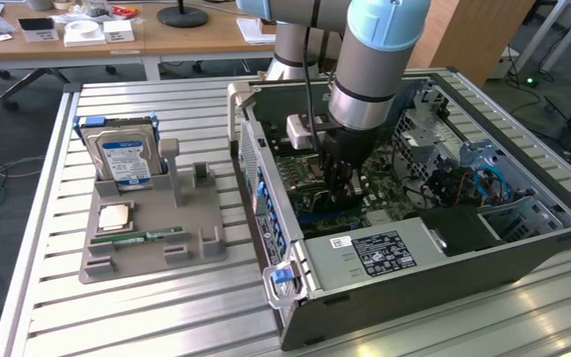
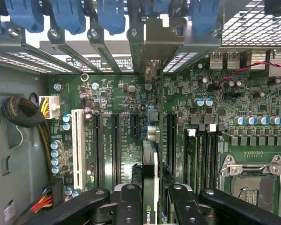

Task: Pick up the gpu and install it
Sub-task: 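Insert the gpu into the slot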

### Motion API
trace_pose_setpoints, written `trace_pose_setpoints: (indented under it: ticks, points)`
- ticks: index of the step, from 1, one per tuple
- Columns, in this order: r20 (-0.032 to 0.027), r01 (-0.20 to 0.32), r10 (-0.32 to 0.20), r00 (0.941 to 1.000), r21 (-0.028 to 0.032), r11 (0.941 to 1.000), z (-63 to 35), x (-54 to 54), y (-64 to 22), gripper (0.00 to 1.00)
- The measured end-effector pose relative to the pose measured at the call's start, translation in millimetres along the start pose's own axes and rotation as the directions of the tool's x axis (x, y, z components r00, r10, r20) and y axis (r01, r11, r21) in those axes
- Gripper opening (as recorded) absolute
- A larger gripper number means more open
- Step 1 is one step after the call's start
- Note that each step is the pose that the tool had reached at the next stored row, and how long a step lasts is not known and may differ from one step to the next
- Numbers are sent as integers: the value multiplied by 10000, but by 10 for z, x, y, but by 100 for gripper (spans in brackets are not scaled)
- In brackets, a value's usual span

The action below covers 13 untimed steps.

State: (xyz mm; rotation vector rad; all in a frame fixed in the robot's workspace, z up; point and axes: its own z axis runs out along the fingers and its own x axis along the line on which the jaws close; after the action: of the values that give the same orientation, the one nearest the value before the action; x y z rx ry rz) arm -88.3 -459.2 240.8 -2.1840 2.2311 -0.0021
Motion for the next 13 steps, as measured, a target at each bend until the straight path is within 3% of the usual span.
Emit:
trace_pose_setpoints:
  ticks: [13]
  points:
    - [4,1,-1,10000,12,10000,22,0,19,26]
